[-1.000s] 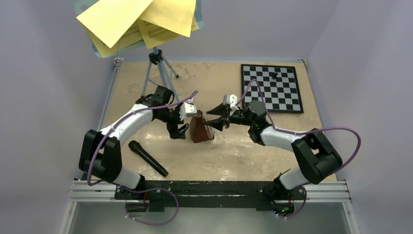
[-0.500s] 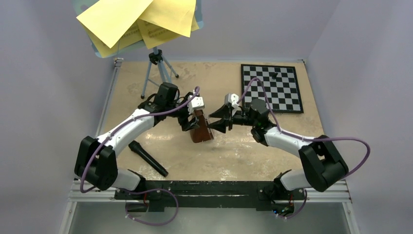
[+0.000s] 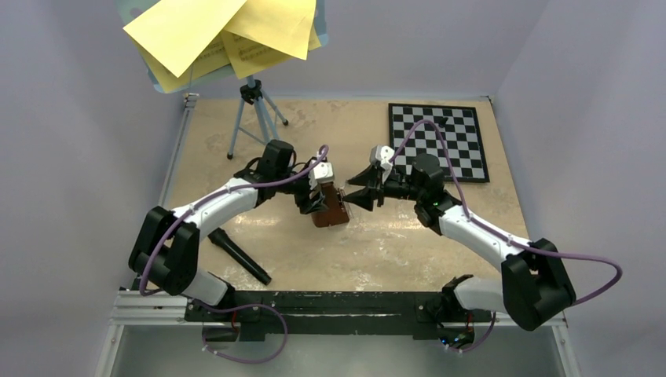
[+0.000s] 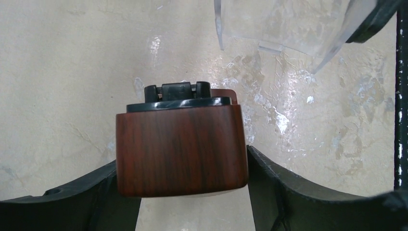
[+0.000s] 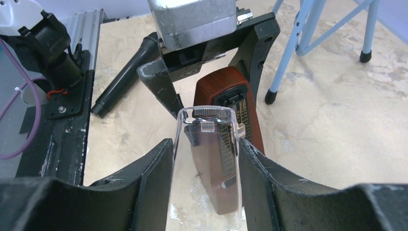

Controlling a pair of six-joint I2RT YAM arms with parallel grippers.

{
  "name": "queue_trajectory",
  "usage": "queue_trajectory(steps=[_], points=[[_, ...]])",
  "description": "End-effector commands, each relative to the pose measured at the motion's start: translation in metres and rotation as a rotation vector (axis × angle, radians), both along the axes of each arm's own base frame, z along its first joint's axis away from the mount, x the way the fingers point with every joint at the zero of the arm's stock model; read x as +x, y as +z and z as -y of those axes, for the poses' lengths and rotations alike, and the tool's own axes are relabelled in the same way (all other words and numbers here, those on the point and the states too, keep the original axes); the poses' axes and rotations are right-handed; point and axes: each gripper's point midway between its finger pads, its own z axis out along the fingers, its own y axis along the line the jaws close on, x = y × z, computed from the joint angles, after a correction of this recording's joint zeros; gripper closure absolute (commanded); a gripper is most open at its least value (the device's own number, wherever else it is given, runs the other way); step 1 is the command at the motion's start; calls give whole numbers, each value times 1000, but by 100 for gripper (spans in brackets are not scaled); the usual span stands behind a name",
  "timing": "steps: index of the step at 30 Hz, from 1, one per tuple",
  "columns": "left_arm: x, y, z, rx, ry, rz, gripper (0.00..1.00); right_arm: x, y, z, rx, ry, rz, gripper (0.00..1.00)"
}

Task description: Pack up the instrument practice props

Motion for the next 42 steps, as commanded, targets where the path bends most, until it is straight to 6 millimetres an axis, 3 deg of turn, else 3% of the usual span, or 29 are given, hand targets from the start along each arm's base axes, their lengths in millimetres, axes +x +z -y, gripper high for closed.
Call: queue_trajectory(steps=[1,8,12,17,22,26,42], points=[[-7,10,9,-27,-123,16,63,-1,11,0,-8,40,56,100],[-41,10,-16,-11,-381,-11,100,-16,9,-12,44,213,203,100],[-41,10,-28,0,-439,-45,100,-11,11,-20,106,248,240,100],[-48,3,-37,29,-510,30,100,-5,18,-38,183,173,308,100],[-41,0,-37,42,-445,27,100,5,28,-52,226,59,315,100],[-32,-5,-38,59,-389,43,100,-4,32,-61,254,55,285,100],[-27,-13,-42,78,-347,26,100,-13,4,-54,208,40,247,100]])
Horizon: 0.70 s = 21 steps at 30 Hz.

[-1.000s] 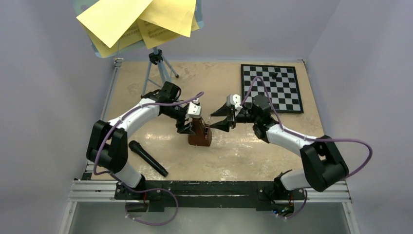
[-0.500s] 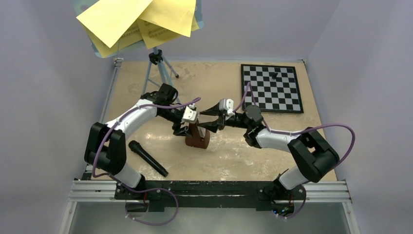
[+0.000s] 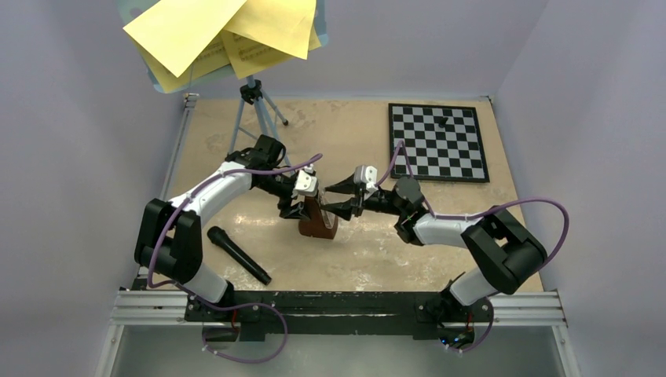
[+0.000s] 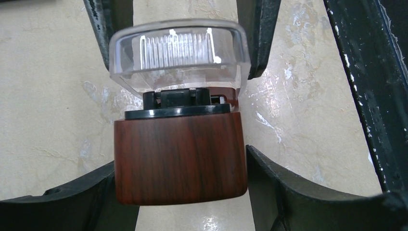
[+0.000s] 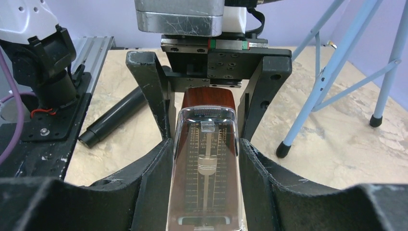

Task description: Pack up the instrument practice props

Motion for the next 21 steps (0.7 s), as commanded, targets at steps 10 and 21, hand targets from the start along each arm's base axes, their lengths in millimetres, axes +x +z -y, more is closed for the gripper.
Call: queue_trajectory(steps=[10,21], points=[[7,-9,-7,42,15,18,100,12,18,-6,51,-28,73,100],[3,-9,-6,37,19,-5,100,10,14,-13,52,25,60,100]])
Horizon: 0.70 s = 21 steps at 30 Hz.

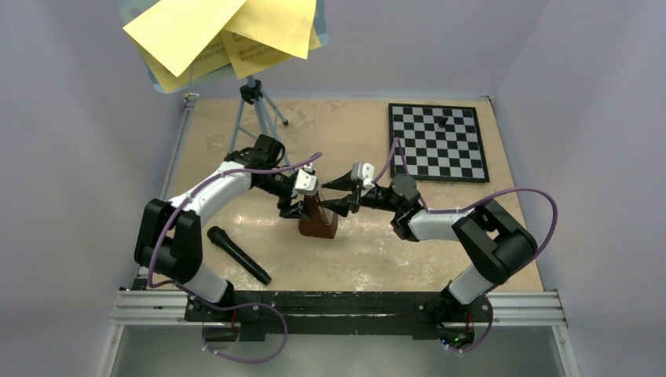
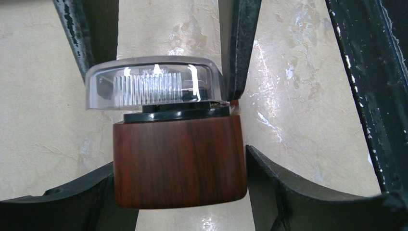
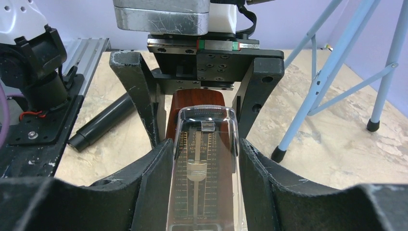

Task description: Pack up the instrument practice props

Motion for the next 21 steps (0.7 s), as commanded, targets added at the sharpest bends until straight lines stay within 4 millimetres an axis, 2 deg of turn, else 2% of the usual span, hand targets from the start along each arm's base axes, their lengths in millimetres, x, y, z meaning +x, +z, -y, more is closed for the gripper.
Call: queue_trajectory(steps=[1,16,21], points=[[2,-9,-5,33,10,1,100,-2,19,-5,46,30,50,100],[13,-11,-5,51,44,2,100,-15,15,2,47,48,26,100],[12,-12,-6,53,47,0,100,-12,5,1,12,42,32,100]])
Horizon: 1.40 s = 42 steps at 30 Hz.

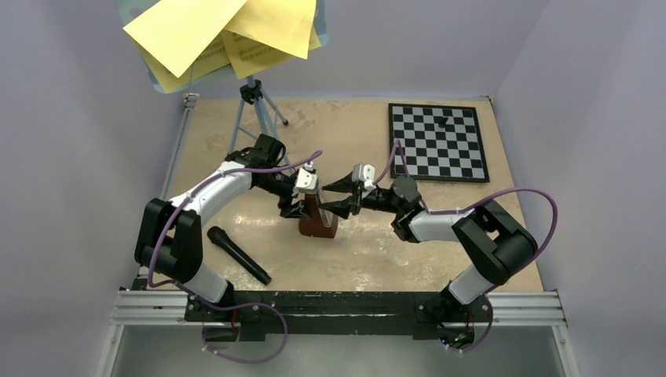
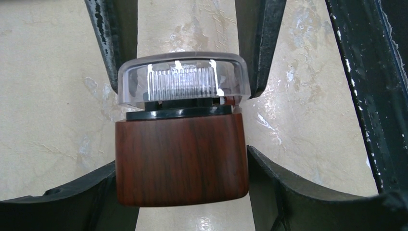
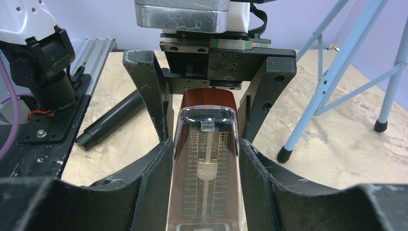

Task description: Pack up the instrument practice props

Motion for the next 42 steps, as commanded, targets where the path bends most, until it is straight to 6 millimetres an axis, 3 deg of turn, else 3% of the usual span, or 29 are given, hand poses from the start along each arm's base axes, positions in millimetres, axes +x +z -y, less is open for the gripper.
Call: queue_trajectory(steps=[1,19,29,38,42], points=[[9,-11,-7,50,26,14,100,-5,2,0,-6,20,40,100],[10,-11,-5,37,-1,37,100,-3,-32,-3,-129,52,57,100],[5,-10,-6,32,-40,81,100,6,-36,-8,-150,45,-41,100],[14,-3,2,24,-33,85,100,-11,-49,-11,-210,162,-56,100],[13,-3,4,29,-38,91,100,-5,-58,-10,-249,144,-74,100]])
